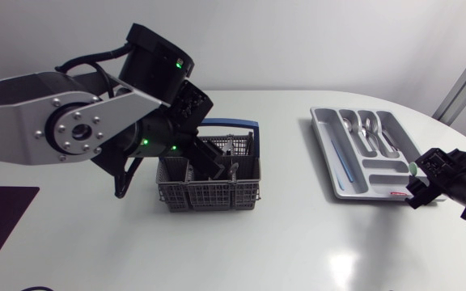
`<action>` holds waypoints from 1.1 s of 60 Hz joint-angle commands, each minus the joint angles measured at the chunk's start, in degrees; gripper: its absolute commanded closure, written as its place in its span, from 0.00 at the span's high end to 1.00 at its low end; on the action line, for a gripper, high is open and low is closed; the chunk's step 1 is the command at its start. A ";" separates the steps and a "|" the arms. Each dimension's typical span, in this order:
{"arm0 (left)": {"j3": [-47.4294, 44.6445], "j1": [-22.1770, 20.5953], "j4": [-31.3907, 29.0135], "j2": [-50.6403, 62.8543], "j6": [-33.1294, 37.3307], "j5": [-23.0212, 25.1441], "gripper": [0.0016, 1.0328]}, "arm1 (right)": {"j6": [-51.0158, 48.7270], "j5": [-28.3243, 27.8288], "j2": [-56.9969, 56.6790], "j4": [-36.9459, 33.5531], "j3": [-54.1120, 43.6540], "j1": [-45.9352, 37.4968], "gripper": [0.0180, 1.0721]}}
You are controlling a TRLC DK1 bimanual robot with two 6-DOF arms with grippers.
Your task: Unload the cutlery basket into the drawer organizer.
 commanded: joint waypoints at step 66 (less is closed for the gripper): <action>4.83 -5.46 -5.26 5.93 0.00 -0.24 0.73 | 19.37 -4.99 -23.05 -33.36 1.31 7.60 0.95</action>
